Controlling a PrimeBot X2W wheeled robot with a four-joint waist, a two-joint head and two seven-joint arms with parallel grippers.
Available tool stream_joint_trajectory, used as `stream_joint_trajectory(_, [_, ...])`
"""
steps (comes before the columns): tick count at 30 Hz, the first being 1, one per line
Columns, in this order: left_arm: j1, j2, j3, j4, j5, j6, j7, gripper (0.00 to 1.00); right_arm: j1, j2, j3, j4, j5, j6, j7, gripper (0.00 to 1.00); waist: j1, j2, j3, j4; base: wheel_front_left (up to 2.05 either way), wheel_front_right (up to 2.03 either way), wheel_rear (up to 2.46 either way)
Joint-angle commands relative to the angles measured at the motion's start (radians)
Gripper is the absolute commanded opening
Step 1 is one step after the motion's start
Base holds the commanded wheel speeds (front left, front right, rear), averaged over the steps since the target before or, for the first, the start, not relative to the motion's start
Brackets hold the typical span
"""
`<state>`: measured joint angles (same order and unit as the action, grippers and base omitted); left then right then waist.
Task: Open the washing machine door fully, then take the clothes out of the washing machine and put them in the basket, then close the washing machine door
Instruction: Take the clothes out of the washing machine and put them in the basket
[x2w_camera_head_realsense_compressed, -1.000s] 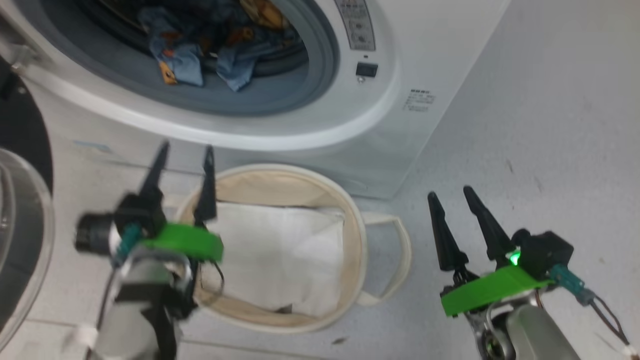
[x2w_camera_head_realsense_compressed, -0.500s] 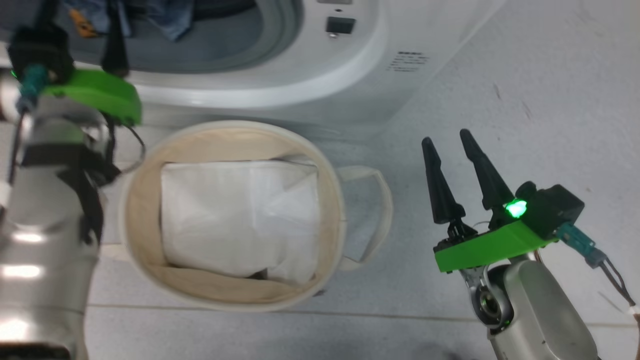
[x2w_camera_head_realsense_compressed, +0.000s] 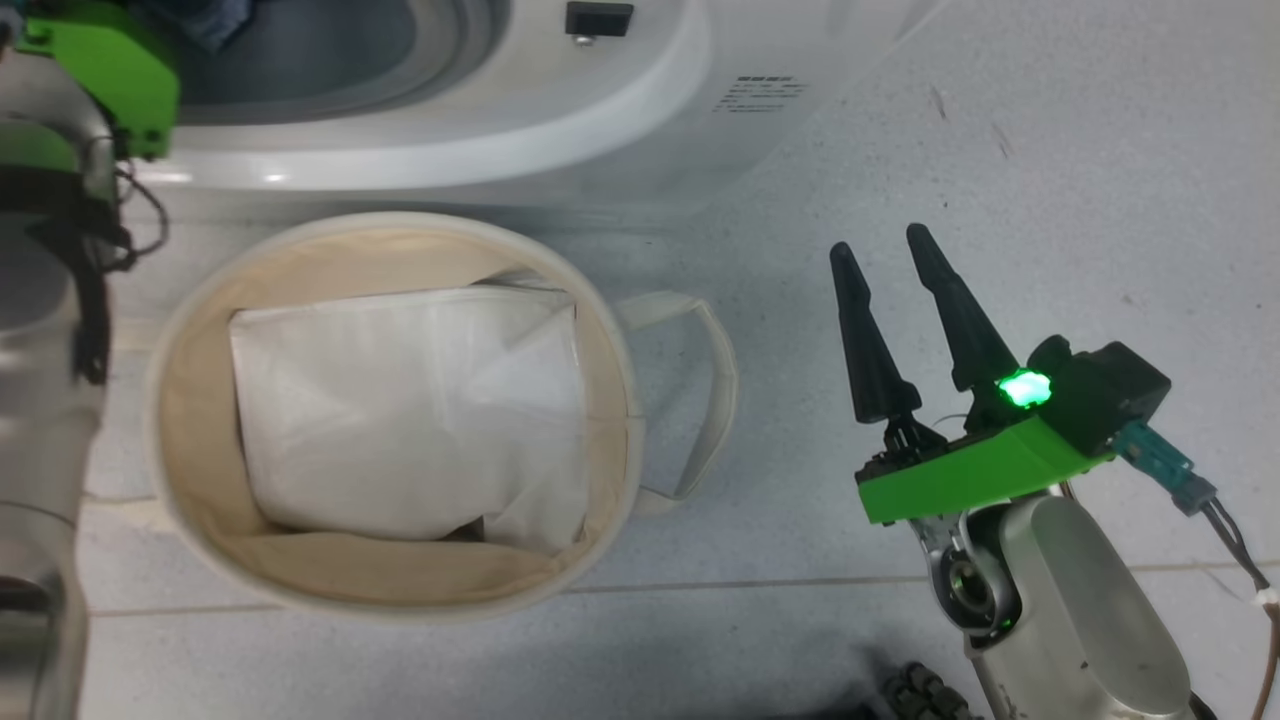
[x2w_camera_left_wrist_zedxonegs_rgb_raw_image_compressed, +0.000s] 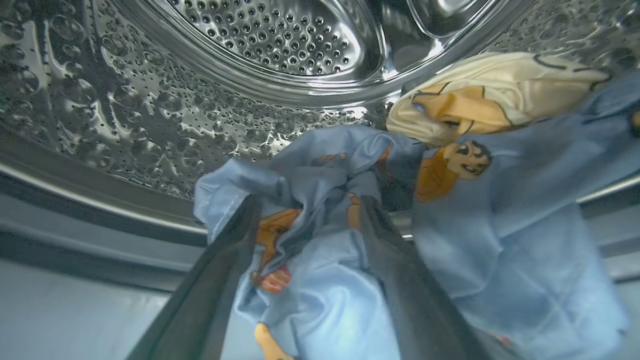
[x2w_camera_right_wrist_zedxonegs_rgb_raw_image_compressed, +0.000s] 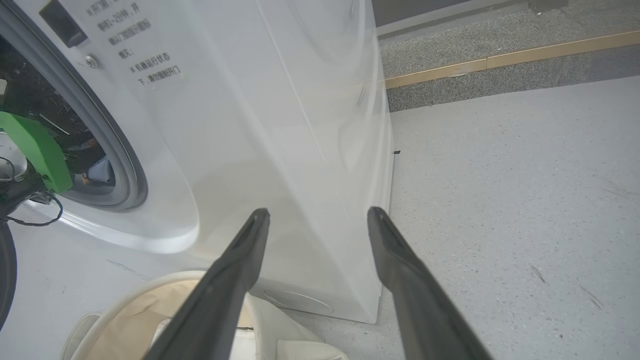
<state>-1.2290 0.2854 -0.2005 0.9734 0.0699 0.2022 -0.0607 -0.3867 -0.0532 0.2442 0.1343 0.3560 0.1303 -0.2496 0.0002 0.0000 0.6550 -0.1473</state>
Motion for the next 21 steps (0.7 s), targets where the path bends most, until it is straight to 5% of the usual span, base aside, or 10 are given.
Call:
stream_joint_trajectory(1, [-0.052, 0.066, 0.001, 0.000, 0.028, 0.030, 0.005, 1.00, 0.006, 0.003, 0.024, -0.037, 0.010, 0.000, -0.012, 1.00, -0.0002, 0.0000, 0.010, -0.008, 0.00, 0.00, 0.00])
stream_joint_trajectory(20, [-0.183, 0.071, -0.076, 0.208, 0.071, 0.047, 0.052, 1.00, -0.017, 0.003, 0.039, -0.048, 0.009, 0.000, -0.012, 1.00, -0.0002, 0.0000, 0.043, -0.018, 0.00, 0.00, 0.00])
stream_joint_trajectory(21, [-0.185, 0.070, -0.077, 0.217, 0.069, 0.044, 0.052, 0.77, -0.017, 0.003, 0.040, -0.048, 0.009, 0.000, -0.012, 1.00, -0.0002, 0.0000, 0.043, -0.018, 0.00, 0.00, 0.00])
